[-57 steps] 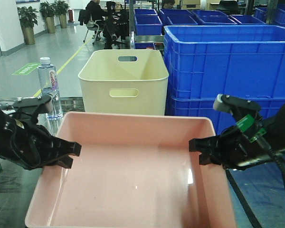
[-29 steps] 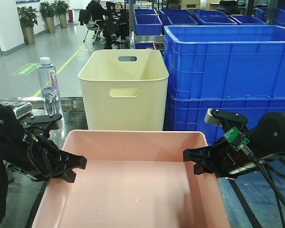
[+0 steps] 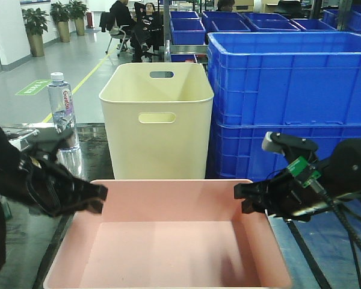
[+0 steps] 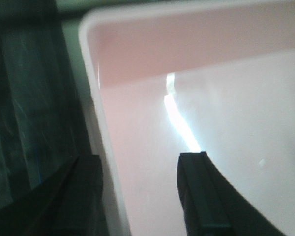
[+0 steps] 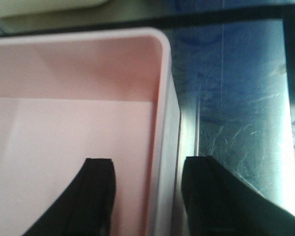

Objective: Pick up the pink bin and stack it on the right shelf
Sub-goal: 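Open both grippers and release the pink bin walls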

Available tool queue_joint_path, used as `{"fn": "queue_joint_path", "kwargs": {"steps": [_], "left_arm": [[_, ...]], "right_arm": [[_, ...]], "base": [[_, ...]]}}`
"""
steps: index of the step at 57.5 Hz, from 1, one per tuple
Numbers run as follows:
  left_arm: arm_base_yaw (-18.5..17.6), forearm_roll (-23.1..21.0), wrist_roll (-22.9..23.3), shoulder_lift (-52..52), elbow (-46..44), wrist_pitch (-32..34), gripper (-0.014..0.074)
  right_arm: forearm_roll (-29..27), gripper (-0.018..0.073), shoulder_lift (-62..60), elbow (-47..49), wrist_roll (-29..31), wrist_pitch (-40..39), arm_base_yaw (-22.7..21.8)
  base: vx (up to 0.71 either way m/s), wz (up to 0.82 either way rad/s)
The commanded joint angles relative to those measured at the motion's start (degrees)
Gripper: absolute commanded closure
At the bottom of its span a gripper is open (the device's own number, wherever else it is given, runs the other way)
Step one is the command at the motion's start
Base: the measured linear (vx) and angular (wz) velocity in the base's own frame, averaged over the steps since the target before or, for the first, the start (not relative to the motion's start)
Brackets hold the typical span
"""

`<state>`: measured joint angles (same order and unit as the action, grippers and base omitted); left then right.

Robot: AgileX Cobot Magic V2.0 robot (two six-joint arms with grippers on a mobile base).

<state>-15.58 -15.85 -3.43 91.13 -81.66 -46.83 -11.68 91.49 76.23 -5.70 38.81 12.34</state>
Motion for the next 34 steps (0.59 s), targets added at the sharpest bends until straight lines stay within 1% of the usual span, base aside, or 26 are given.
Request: {"fn": "queue_joint_path", "kwargs": {"steps": [1,3,7,12,14,18,20,26,34], "left_arm": [[0.0,-1.4,-1.7,-7.8,-2.1,6.9,0.0185],[0.0,-1.2,-2.4,-9.5,-1.8,7.9,0.0211],[0.0,-0.4,-4.8,-14.0,-0.4,10.2,0.0286],[0.0,0.2,-7.4,-19.7,3.4,14.6,0.0406],[0.0,0.6,-7.8,-22.6,5.8,17.4,0.0468],[0.0,0.6,-8.1,-27.0,9.7,22.0,0.0575],[0.0,0.6,-8.1,-28.9,11.3,23.2,0.0608],[0.0,0.6,-8.1,-33.3,14.3,23.2,0.0606],[0.0,0.6,-8.1,-36.0,14.6,21.8,0.0605]], "right_arm": [[-0.1,0.0263,-6.6,1.9,0.7,-4.6,-0.5],[0.2,0.0318,-8.1,1.9,0.7,-4.8,-0.5],[1.6,0.0396,-10.8,1.9,0.7,-4.8,-0.5],[3.5,0.0526,-13.7,1.9,0.7,-4.8,-0.5],[4.0,0.0572,-14.6,1.9,0.7,-5.0,-0.5],[4.2,0.0573,-16.2,1.9,0.7,-4.7,-0.5],[4.1,0.0573,-16.8,1.9,0.7,-4.5,-0.5],[4.0,0.0573,-17.7,1.9,0.7,-4.6,-0.5],[4.0,0.0572,-17.6,1.9,0.7,-4.6,-0.5]], "base": [[0.00,0.00],[0.00,0.00],[0.00,0.00],[0.00,0.00],[0.00,0.00],[0.00,0.00],[0.00,0.00],[0.00,0.00],[0.00,0.00]]}}
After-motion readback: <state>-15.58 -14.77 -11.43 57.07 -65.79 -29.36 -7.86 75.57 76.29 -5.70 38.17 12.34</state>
